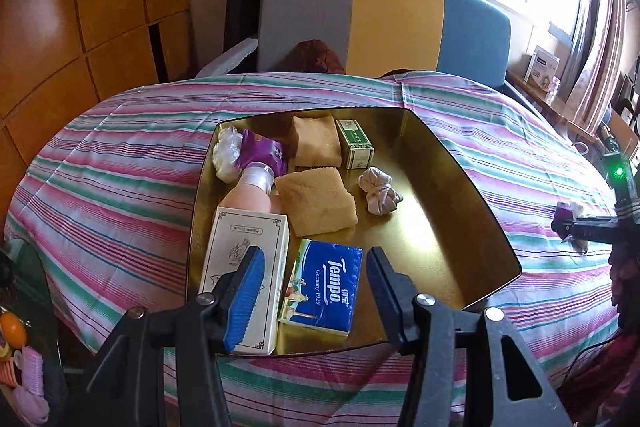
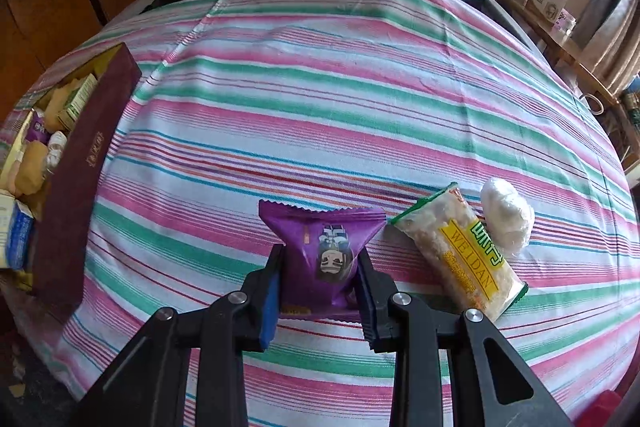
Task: Organize objects
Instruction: 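Carry the purple packet into the tray and open the right gripper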
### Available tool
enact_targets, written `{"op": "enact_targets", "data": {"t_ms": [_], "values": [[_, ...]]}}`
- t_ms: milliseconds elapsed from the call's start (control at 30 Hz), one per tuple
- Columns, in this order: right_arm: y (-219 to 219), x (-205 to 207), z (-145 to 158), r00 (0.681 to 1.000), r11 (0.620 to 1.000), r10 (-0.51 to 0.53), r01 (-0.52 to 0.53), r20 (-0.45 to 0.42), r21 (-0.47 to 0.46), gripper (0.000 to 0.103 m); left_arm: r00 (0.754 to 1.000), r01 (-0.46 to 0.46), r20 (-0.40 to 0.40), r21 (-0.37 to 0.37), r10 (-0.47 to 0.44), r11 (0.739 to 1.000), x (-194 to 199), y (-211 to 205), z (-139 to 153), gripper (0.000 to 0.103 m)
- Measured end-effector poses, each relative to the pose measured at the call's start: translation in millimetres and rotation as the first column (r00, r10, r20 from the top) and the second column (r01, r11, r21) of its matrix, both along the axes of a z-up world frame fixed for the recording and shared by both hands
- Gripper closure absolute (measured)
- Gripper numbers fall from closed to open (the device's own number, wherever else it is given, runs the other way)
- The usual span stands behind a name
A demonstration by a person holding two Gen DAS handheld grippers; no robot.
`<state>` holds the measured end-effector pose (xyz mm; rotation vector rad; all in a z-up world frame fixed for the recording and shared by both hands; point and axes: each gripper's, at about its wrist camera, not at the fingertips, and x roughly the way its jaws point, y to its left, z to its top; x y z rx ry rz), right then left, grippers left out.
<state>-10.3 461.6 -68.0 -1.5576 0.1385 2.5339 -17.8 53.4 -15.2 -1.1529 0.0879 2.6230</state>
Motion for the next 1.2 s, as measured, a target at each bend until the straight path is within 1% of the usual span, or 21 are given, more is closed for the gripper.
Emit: {"op": "enact_targets", "data": {"t_ms": [133, 233, 333, 467, 567, 600, 667, 767, 800, 867, 967, 1000, 1033, 1067, 1100, 1200], "values": [[-28, 3, 34, 0.995, 0.998, 0.047, -0.049, -0.091, -0.024, 0.07, 1.0, -0.011, -0.005, 0.016, 0.011, 1.0, 1, -6, 1, 0.05], [-64, -3, 62, 0.979, 0.99, 0.123, -0.132, -0.164, -0.051, 0.07, 1.0, -0.017, -0.009, 0.03, 0.017, 0.999, 2, -10, 3, 0.05], [-114, -10, 83, 0.95, 0.967, 0.233, -0.249, -0.209, -0.05, 0.07, 0.999, -0.03, -0.014, 0.044, 0.031, 0.999, 3, -17, 5, 0.05], [-182, -20, 96, 0.895, 0.913, 0.386, -0.406, -0.223, -0.049, 0.07, 0.998, -0.062, -0.015, 0.062, 0.063, 0.996, 2, -31, 8, 0.05], [-226, -34, 88, 0.86, 0.866, 0.479, -0.496, -0.177, -0.063, 0.07, 0.996, -0.091, -0.009, 0.069, 0.092, 0.993, 0, -44, 9, 0.05], [-239, -41, 82, 0.852, 0.856, 0.501, -0.513, -0.151, -0.056, 0.069, 0.995, -0.103, -0.005, 0.073, 0.103, 0.992, 0, -48, 9, 0.05], [-259, -56, 62, 0.847, 0.843, 0.528, -0.532, -0.069, -0.077, 0.069, 0.993, -0.118, -0.008, 0.071, 0.118, 0.99, 1, -55, 9, 0.05], [-277, -84, 27, 0.856, 0.854, 0.515, -0.509, 0.043, -0.106, 0.069, 0.991, -0.135, 0.004, 0.075, 0.135, 0.988, 0, -64, 7, 0.05], [-281, -93, 18, 0.866, 0.867, 0.494, -0.486, 0.07, -0.111, 0.069, 0.99, -0.139, 0.004, 0.076, 0.139, 0.987, 0, -66, 7, 0.05], [-287, -107, 6, 0.884, 0.885, 0.461, -0.452, 0.081, -0.109, 0.068, 0.989, -0.147, 0.0, 0.067, 0.147, 0.987, 0, -69, 5, 0.05], [-294, -120, -7, 0.898, 0.896, 0.434, -0.421, 0.073, -0.14, 0.066, 0.988, -0.152, 0.001, 0.061, 0.152, 0.987, 0, -72, 4, 0.049], [-295, -120, -9, 0.901, 0.897, 0.429, -0.417, 0.057, -0.148, 0.059, 0.988, -0.157, -0.002, 0.056, 0.157, 0.986, 0, -72, 4, 0.049], [-295, -119, -8, 0.903, 0.896, 0.427, -0.417, 0.038, -0.155, 0.042, 0.987, -0.16, -0.006, 0.054, 0.16, 0.986, 0, -73, 4, 0.049], [-296, -115, -7, 0.905, 0.895, 0.425, -0.418, 0.017, -0.158, 0.032, 0.987, -0.16, -0.008, 0.053, 0.16, 0.986, 0, -74, 4, 0.048], [-296, -111, -4, 0.906, 0.894, 0.424, -0.42, -0.008, -0.154, 0.019, 0.987, -0.162, -0.01, 0.052, 0.163, 0.985, 0, -74, 4, 0.048], [-292, -98, 8, 0.899, 0.89, 0.431, -0.437, -0.076, -0.128, 0.016, 0.987, -0.162, -0.013, 0.054, 0.163, 0.985, 0, -72, 5, 0.048]]}}
